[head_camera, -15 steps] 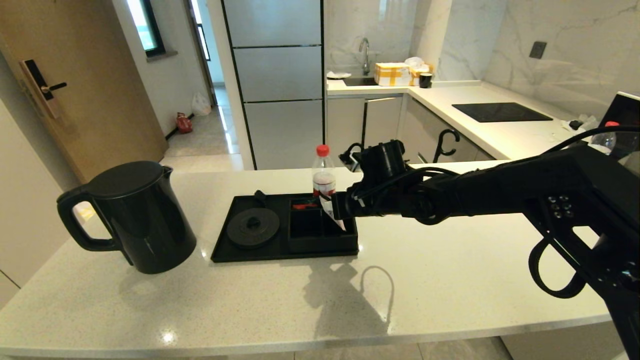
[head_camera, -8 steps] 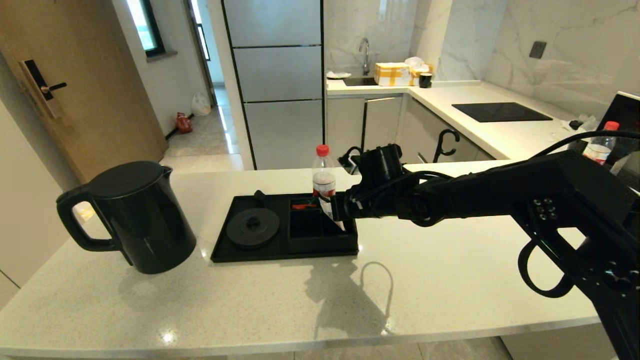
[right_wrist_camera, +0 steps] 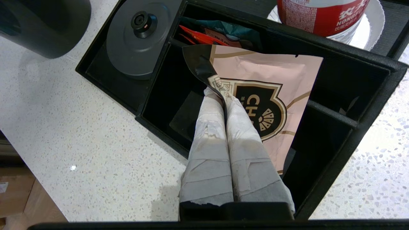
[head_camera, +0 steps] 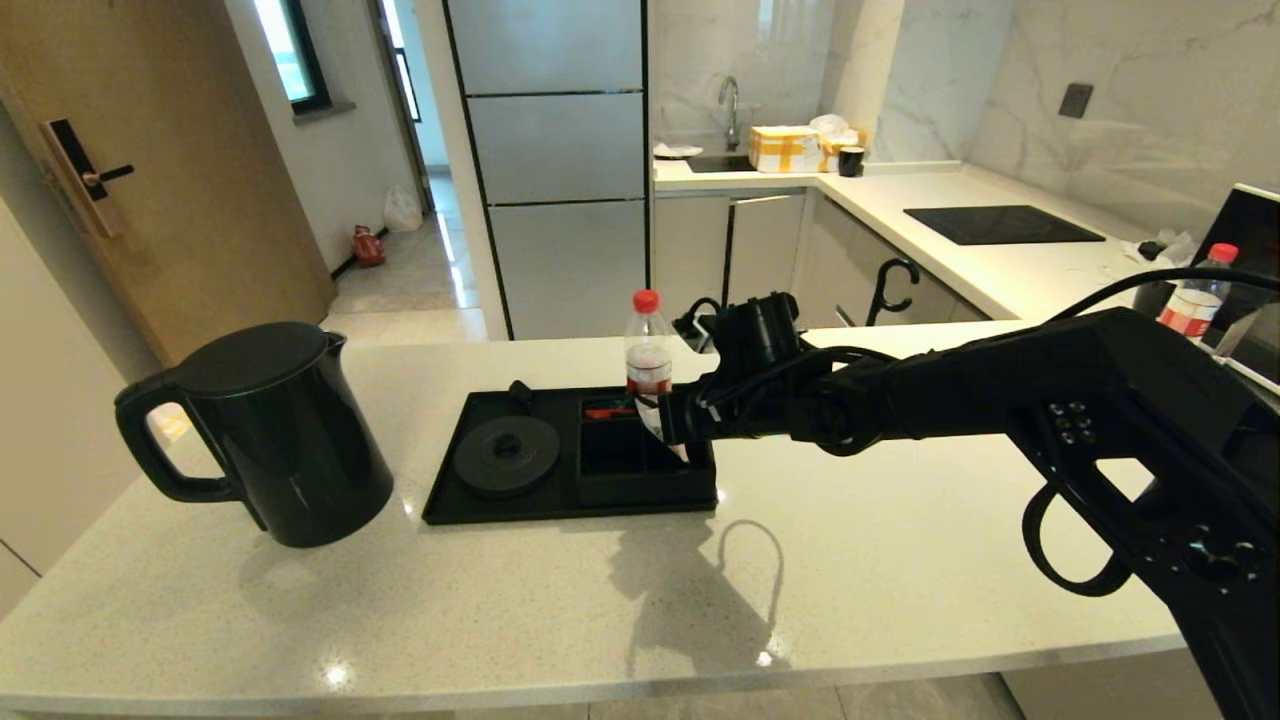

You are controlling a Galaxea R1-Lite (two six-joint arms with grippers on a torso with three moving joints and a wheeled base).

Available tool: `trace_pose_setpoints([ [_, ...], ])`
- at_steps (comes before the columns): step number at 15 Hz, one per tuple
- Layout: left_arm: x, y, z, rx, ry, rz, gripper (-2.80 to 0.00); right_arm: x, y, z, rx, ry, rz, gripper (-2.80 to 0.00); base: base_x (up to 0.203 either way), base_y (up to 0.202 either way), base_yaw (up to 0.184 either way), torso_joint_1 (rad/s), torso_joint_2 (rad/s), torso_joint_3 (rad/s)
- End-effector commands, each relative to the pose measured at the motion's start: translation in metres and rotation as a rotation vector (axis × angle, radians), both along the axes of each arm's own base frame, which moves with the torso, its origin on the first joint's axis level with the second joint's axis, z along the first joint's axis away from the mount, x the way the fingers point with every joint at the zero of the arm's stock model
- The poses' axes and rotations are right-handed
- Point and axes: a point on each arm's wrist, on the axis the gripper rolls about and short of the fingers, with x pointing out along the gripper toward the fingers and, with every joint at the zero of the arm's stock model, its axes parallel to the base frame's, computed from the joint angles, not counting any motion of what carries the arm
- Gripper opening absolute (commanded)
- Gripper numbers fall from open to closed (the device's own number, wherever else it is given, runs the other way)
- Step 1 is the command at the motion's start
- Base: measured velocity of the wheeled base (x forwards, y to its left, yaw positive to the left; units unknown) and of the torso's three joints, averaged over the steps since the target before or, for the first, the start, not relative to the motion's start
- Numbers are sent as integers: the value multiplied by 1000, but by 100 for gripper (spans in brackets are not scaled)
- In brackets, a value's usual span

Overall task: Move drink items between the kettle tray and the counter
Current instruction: Return the tea bag to its original position, then return the kettle to its original position

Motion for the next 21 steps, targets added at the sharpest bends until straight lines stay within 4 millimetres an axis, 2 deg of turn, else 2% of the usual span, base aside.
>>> trace_pose_setpoints([
  [1, 4, 0, -11, 0, 39, 0, -280, 1, 0, -1, 2, 1, 0, -280, 0, 0, 0, 0, 0, 0],
  [5, 3, 0, -11, 0, 38, 1, -280, 1, 0, -2, -5, 22, -3, -280, 0, 0, 0, 0, 0, 0],
  [6, 3, 0, -11, 0, 38, 1, -280, 1, 0, -3, -7, 17, -2, 0, 0, 0, 0, 0, 0, 0],
  [12, 3, 0, -11, 0, 38, 0, -280, 0, 0, 2, -2, 15, -4, 0, 0, 0, 0, 0, 0, 0],
  [15, 4, 0, -11, 0, 39, 1, -280, -5, -3, 13, 8, 7, -5, 0, 0, 0, 0, 0, 0, 0],
  [17, 4, 0, -11, 0, 39, 0, -280, -14, -9, 30, 19, -7, -6, 0, 0, 0, 0, 0, 0, 0],
  [19, 4, 0, -11, 0, 39, 0, -280, -15, -10, 30, 18, -6, -6, 0, 0, 0, 0, 0, 0, 0],
  [21, 4, 0, -11, 0, 39, 0, -280, -32, -23, 44, 9, -3, -21, 0, 0, 0, 0, 0, 0, 0],
])
